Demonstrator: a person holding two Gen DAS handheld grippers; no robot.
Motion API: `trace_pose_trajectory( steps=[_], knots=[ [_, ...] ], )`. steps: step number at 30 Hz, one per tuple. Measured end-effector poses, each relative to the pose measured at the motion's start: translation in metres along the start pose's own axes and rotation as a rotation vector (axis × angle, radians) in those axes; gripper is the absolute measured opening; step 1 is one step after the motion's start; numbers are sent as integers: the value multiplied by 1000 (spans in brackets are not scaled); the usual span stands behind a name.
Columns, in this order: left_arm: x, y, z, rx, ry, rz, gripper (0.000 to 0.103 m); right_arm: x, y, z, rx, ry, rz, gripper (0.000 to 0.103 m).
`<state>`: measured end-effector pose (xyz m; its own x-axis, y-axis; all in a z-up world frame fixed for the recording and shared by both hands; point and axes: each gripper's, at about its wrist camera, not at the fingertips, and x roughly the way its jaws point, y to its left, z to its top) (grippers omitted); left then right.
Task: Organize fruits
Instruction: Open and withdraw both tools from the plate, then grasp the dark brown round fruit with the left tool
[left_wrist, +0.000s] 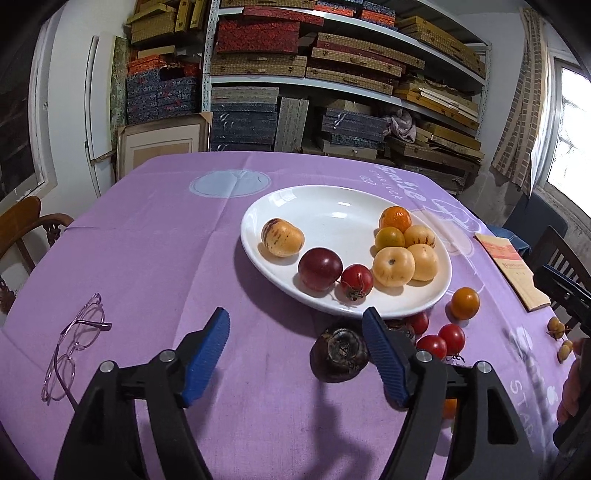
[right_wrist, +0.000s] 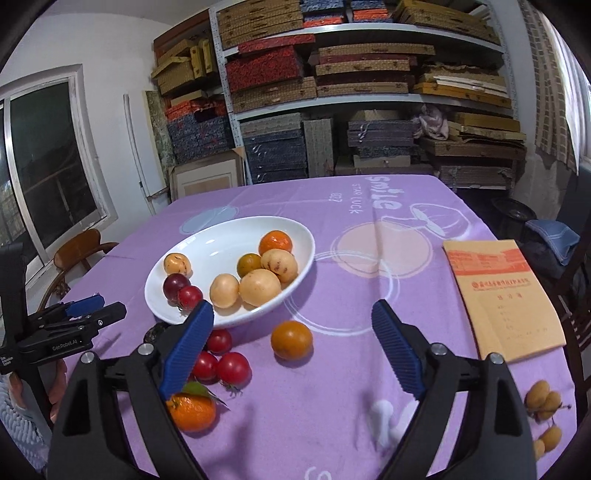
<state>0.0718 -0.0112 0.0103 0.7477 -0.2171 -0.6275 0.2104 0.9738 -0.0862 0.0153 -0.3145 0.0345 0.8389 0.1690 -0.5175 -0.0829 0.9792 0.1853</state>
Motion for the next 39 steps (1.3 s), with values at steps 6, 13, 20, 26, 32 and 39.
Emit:
trace_pose_trajectory(
  steps=[6, 13, 20, 26, 32, 39],
  knots=[
    [-9, -8, -8, 17, -56, 54, 94, 4, -14, -3, 48, 12, -41, 95],
    [3, -21, -14, 81, -20, 69, 100, 12, -21, -5, 59, 52, -87, 96],
    [24, -19, -17, 61, 79, 37, 100, 10, -18, -5, 54, 46, -81, 96],
    [44, -10, -14, -4, 141, 47, 100, 6, -20, -3, 70, 39, -68, 97],
    [50, -18, -12, 33, 138, 53, 100, 5, -20, -3, 74, 42, -60, 98],
    [56, -14, -9, 18, 158, 57, 100, 6, -20, -4, 85, 49, -59, 98]
  ],
)
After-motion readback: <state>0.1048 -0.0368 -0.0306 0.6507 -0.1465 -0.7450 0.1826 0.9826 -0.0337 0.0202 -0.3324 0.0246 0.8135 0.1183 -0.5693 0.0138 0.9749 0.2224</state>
